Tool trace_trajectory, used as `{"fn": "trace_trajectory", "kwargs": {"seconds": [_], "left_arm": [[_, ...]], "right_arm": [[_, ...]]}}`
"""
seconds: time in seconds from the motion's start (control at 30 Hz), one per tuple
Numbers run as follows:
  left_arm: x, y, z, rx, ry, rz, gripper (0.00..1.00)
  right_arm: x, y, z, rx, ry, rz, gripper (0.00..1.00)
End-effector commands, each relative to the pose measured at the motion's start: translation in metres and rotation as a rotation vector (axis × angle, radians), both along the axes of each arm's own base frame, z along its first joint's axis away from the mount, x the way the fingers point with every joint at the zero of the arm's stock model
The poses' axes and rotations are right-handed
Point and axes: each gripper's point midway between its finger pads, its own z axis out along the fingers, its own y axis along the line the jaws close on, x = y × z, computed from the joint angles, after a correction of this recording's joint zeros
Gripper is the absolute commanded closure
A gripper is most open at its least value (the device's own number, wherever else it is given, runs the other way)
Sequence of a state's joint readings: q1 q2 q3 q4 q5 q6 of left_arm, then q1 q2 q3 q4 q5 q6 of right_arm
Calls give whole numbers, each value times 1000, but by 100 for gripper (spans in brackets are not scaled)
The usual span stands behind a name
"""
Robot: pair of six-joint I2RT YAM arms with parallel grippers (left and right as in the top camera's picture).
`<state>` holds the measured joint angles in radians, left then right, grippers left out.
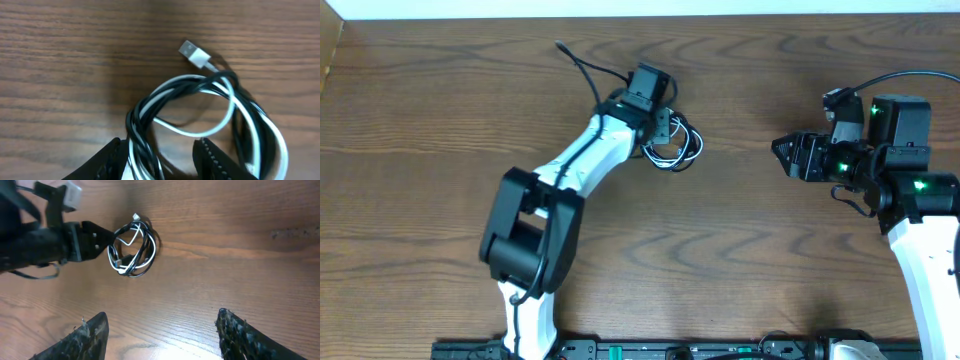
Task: Untangle cables
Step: 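Reach the left gripper to the cable bundle and grasp it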
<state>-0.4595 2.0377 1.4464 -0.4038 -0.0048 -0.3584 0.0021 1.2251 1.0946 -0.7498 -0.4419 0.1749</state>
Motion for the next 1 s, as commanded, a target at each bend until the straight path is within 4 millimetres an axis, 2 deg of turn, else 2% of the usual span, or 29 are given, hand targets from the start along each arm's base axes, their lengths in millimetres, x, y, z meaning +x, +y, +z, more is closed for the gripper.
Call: {"fn": "trace_trajectory", "kwargs": {"seconds": [0.0, 0.17, 0.2, 0.23, 0.37, 0.43, 0.6, 0.7, 0.8, 0.9, 0.97], "left_arm": [[9, 16, -11, 122, -38, 67, 59], [7, 22, -25, 150, -20, 115, 62], [6, 23, -26, 148, -15, 125, 64], [6, 23, -26, 149, -12, 124, 71], [4, 19, -26, 150, -11, 115, 71], [1, 16, -26, 152, -8, 106, 76], [-14, 10, -35, 175, 28, 78, 77], [-24, 12, -44, 191, 52, 69, 90], [-29, 15, -49, 187, 68, 95, 92], [-34, 6, -52, 145, 98, 60, 93], [-38, -8, -53, 103, 116, -30, 93]], "right_arm": [[1, 3, 4, 5, -6, 14, 36], [-1, 2, 2, 1, 6, 11, 36], [-1, 2, 2, -1, 7, 9, 36], [-2, 1, 1, -7, 10, 4, 36], [-2, -3, -2, -25, 18, -10, 36], [-2, -3, -2, -25, 17, -10, 36], [-2, -3, -2, -25, 18, -10, 35], [-2, -3, -2, -25, 19, -10, 35], [-2, -3, -2, -25, 20, -10, 35], [-3, -3, -3, -25, 24, -10, 35], [-3, -3, -3, -25, 23, -10, 35]]}}
